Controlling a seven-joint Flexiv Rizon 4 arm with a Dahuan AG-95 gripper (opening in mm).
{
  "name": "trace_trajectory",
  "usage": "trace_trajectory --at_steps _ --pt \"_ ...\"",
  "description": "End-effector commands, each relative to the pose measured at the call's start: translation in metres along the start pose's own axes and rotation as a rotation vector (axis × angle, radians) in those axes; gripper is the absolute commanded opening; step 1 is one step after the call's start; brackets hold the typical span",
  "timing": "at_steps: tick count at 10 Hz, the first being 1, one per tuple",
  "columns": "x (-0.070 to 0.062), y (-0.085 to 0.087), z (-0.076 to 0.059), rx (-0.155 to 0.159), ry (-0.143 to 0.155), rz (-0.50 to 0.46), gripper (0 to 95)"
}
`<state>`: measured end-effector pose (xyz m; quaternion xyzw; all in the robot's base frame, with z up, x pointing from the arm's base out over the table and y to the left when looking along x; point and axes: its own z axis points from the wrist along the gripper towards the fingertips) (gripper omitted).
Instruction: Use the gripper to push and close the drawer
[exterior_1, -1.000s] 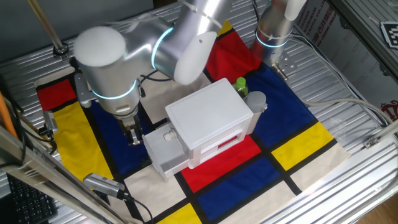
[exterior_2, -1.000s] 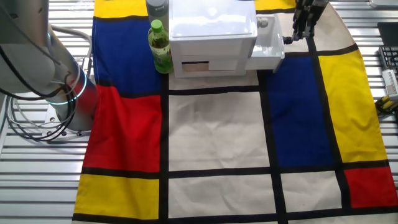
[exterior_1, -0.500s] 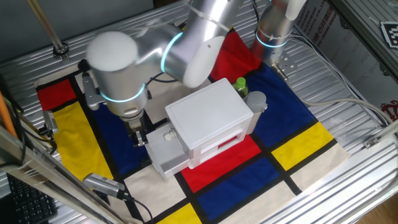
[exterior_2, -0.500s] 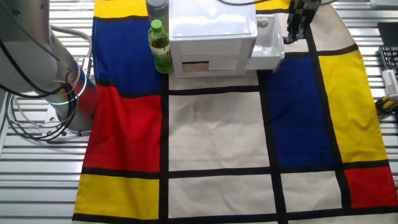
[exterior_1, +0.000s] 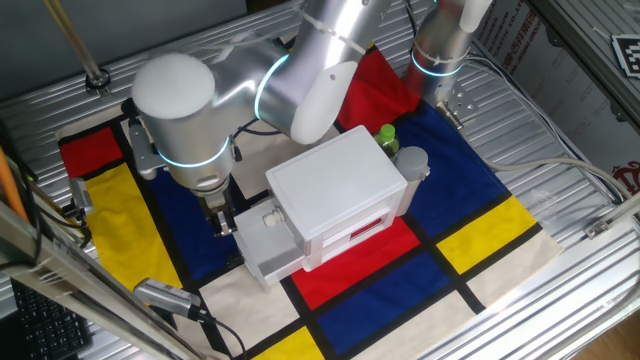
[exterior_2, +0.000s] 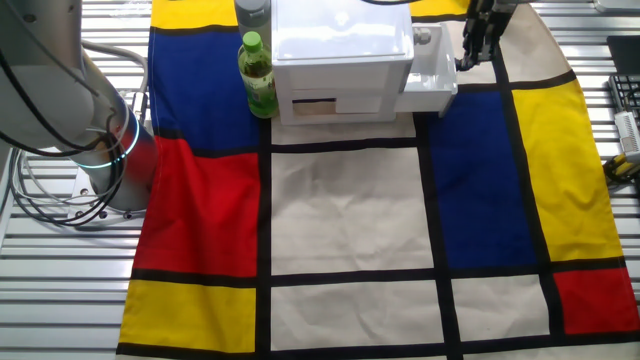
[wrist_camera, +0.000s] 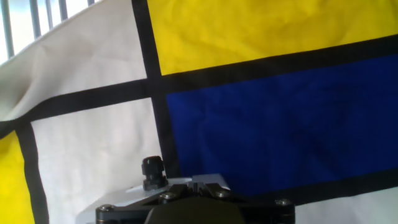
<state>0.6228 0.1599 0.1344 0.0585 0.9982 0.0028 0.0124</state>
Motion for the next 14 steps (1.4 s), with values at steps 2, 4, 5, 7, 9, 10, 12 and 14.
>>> trace_trajectory --at_steps 2,4,5,7,9,10,12,14 --pt "-0.0022 0.0015 0.0008 -0.001 0.009 -0.009 0.0" --pt "-0.0022 0.0015 0.0008 -0.01 0.009 -0.023 0.0" --pt "-0.0022 0.0015 0.0008 -0.011 0.013 -0.021 0.0" --pt "-0.0022 0.0015 0.0008 -0.009 0.022 -0.013 0.0" --pt "-0.0022 0.0015 0.0008 -0.017 0.061 -0.054 0.0" --pt "-0.0022 0.0015 0.0008 -0.021 0.082 -0.091 0.0" --pt "-0.0022 0.0015 0.0008 -0.045 0.095 -0.16 0.0" --pt "-0.0022 0.0015 0.0008 -0.046 0.077 -0.192 0.0"
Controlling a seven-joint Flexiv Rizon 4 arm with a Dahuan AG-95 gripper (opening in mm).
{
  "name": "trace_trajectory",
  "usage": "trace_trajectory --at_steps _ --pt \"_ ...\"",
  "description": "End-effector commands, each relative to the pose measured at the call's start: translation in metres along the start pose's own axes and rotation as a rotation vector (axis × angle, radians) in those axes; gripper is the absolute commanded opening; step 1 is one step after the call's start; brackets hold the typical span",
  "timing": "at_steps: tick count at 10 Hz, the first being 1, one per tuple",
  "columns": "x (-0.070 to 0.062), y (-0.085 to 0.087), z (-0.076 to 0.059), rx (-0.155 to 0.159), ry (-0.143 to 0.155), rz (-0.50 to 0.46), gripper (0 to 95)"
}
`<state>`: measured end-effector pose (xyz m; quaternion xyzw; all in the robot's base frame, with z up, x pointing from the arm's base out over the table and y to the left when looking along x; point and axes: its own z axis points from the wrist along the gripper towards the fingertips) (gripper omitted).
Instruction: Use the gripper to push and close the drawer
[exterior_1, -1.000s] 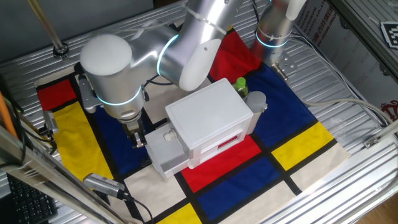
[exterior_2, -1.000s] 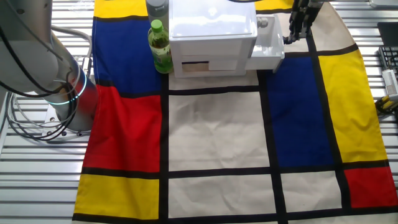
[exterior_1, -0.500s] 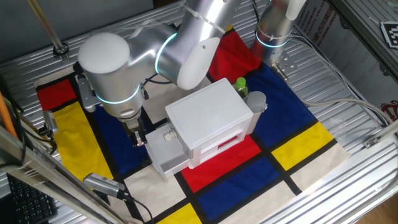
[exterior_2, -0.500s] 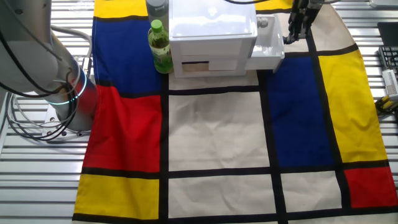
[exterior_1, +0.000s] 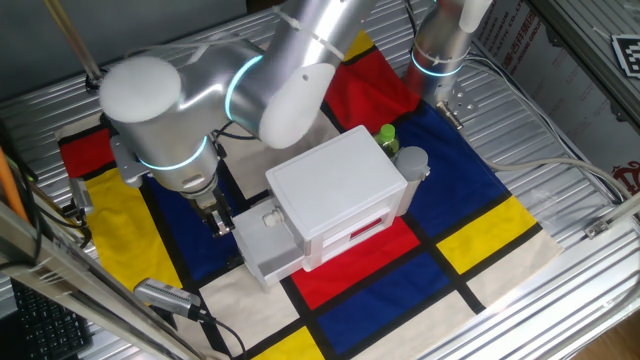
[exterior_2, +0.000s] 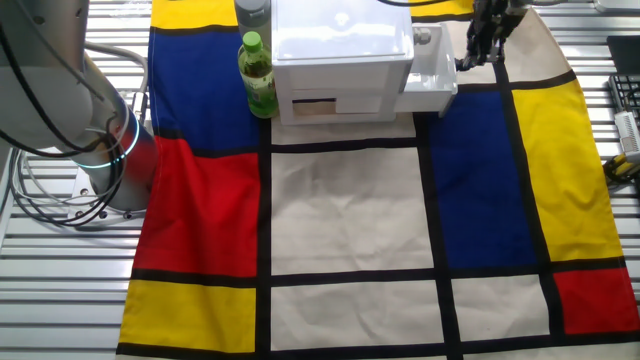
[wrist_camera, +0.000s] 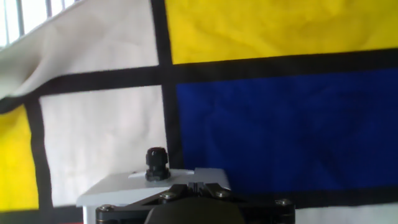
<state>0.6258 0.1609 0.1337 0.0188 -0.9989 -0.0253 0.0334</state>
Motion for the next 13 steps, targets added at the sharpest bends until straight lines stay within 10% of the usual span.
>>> trace_trajectory --at_steps 1,5,13 --pt "0.0005 0.0002 0.0001 0.0 -0.022 -0.041 0.0" --pt "0.0005 0.0002 0.0001 0.02 -0.092 -0.06 0.0" --pt "-0.0081 0.0054 0.0009 0.015 -0.077 -0.064 0.0"
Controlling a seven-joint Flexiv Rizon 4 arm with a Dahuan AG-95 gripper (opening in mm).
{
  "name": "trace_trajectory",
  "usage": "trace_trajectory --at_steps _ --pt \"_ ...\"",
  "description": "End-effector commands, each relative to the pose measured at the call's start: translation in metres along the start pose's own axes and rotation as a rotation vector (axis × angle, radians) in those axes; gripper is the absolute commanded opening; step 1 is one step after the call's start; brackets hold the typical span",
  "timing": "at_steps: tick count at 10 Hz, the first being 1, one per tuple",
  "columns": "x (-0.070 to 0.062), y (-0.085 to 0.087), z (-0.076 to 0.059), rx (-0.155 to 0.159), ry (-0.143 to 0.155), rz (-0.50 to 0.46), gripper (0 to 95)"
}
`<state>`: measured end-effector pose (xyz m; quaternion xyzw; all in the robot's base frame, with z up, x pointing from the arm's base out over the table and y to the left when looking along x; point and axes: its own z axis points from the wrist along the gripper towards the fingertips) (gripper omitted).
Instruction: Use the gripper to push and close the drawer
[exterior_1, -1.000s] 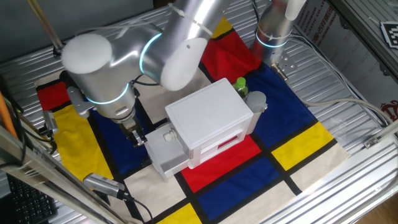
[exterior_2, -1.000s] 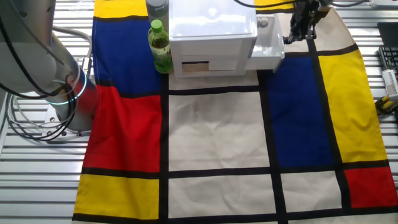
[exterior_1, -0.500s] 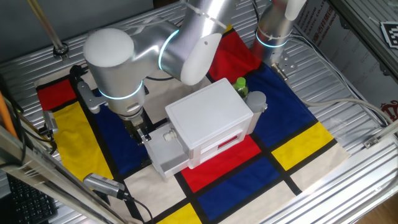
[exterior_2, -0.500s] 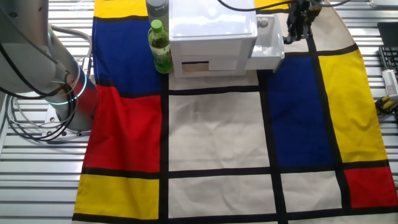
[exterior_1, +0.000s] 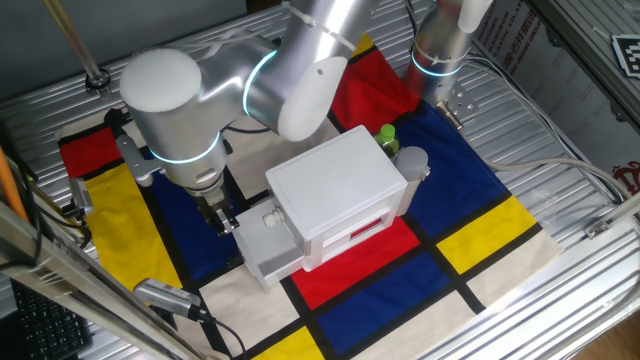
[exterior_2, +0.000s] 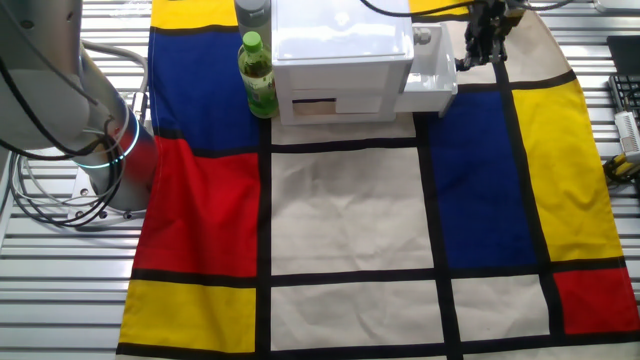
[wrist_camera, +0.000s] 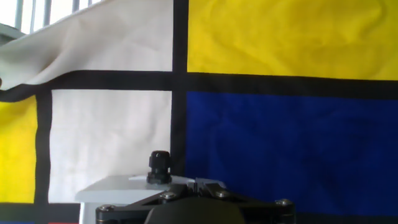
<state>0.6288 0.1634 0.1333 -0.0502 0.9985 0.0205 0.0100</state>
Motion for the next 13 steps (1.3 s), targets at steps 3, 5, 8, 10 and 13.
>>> trace_trajectory --at_steps 3,5,8,10,13 --pt "-0.03 0.017 0.009 0.004 0.01 0.033 0.0" --pt "-0.04 0.025 0.008 -0.001 0.009 0.046 0.0" --pt "-0.046 0.03 0.009 -0.002 0.01 0.055 0.0" --pt "-0.052 0.035 0.012 -0.003 0.01 0.062 0.0" --pt "-0.059 0.041 0.017 -0.001 0.018 0.076 0.0"
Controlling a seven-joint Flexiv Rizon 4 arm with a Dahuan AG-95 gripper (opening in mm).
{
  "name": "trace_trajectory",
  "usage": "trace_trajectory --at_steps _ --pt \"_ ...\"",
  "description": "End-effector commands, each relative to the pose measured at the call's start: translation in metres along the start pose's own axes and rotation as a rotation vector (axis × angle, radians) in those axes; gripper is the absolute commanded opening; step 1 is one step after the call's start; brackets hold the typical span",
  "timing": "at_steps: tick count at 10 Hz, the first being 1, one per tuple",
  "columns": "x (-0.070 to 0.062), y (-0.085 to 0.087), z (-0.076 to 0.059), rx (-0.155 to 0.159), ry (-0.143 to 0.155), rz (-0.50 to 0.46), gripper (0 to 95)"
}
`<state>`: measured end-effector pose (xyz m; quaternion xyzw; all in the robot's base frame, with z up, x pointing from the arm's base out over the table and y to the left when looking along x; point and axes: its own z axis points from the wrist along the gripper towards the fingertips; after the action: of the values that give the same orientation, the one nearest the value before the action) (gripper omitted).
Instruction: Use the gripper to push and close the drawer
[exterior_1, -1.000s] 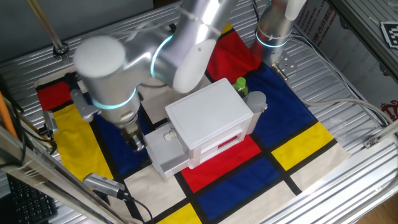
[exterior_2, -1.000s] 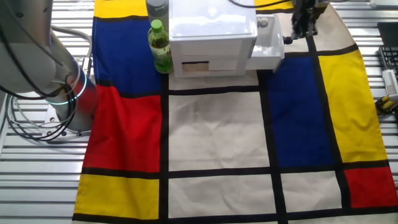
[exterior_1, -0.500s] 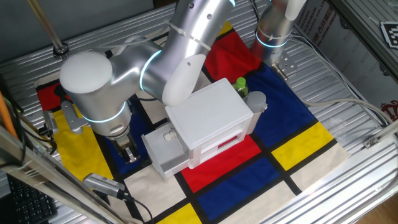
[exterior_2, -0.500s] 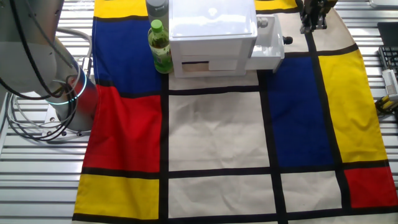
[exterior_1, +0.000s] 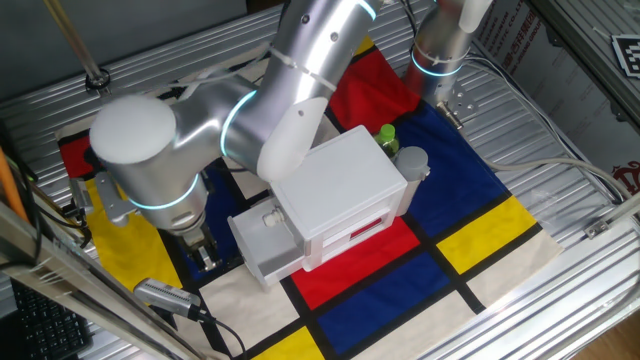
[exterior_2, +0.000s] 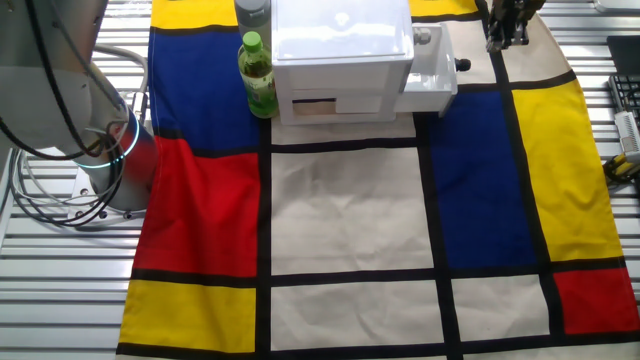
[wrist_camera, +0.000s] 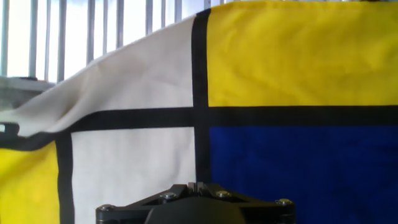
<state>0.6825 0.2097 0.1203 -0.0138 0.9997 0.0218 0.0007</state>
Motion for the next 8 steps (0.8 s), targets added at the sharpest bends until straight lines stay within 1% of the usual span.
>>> trace_trajectory --at_steps 1,4,8 --pt "-0.0034 0.0034 0.0021 0.008 0.004 0.005 0.0" --pt "-0.0076 0.0075 0.0067 0.013 0.004 0.02 0.0" --pt "-0.0094 0.0088 0.012 0.012 0.003 0.025 0.0"
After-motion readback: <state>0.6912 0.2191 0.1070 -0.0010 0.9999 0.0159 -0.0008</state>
